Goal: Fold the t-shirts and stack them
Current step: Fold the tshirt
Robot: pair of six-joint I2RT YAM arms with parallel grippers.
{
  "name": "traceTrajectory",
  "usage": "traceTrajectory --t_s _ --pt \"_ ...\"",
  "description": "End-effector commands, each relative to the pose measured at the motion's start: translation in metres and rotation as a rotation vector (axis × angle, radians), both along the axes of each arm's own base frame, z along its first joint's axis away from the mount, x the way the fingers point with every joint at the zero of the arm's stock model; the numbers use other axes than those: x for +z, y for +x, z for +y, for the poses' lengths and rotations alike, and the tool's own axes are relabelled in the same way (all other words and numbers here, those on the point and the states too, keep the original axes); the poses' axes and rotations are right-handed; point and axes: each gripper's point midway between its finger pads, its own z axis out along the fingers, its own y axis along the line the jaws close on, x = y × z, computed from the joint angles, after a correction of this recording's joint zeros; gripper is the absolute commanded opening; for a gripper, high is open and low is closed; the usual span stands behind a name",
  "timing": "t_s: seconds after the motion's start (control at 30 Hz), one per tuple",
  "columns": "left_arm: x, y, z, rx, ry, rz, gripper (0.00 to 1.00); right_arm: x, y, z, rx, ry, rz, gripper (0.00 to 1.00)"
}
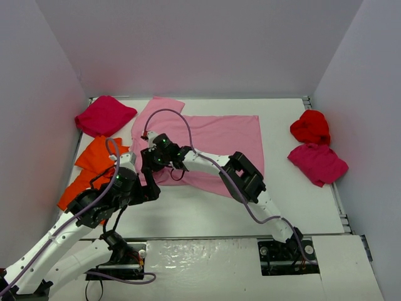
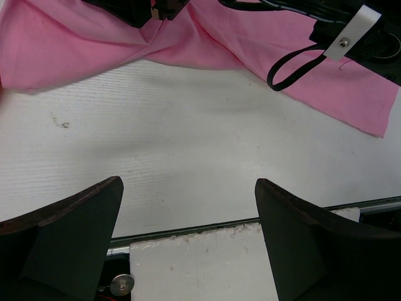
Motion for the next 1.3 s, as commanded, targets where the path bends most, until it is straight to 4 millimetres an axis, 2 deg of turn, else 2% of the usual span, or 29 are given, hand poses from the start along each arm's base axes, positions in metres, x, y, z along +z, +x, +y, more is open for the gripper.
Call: traceTrajectory --t_s 0.0,0.1,0.17,0.27,0.47,0.57,0.8,1.27 --pt "0.014 0.011 -0.008 0.009 -0.038 -0.048 0.84 0.082 0.021 0.019 0.002 0.144 -0.124 0.41" --pt "0.013 0.01 -0.008 0.01 -0.038 -0.046 0.84 0.085 0.024 0.024 0.006 0.158 -0.126 0.39" --pt "0.013 0.01 -0.008 0.01 -0.038 -0.045 0.84 0.084 0.023 0.028 0.014 0.163 -0.118 0.29" --pt "0.013 0.01 -0.008 0.009 -0.038 -0.044 0.84 0.084 0.024 0.032 0.02 0.172 -0.103 0.27" --pt "0.013 0.01 -0.008 0.009 -0.036 -0.044 0.84 0.071 0.022 0.027 0.02 0.147 -0.08 0.35" --pt "0.012 0.009 -0.007 0.007 -0.037 -0.042 0.84 0.065 0.025 0.021 0.005 0.119 -0.093 0.43" --pt "0.013 0.007 -0.006 0.007 -0.036 -0.044 0.84 0.061 0.031 0.017 -0.002 0.094 -0.121 0.54" --pt "0.012 0.007 -0.006 0.008 -0.037 -0.037 0.84 0.032 0.027 0.006 -0.004 0.036 -0.096 0.54"
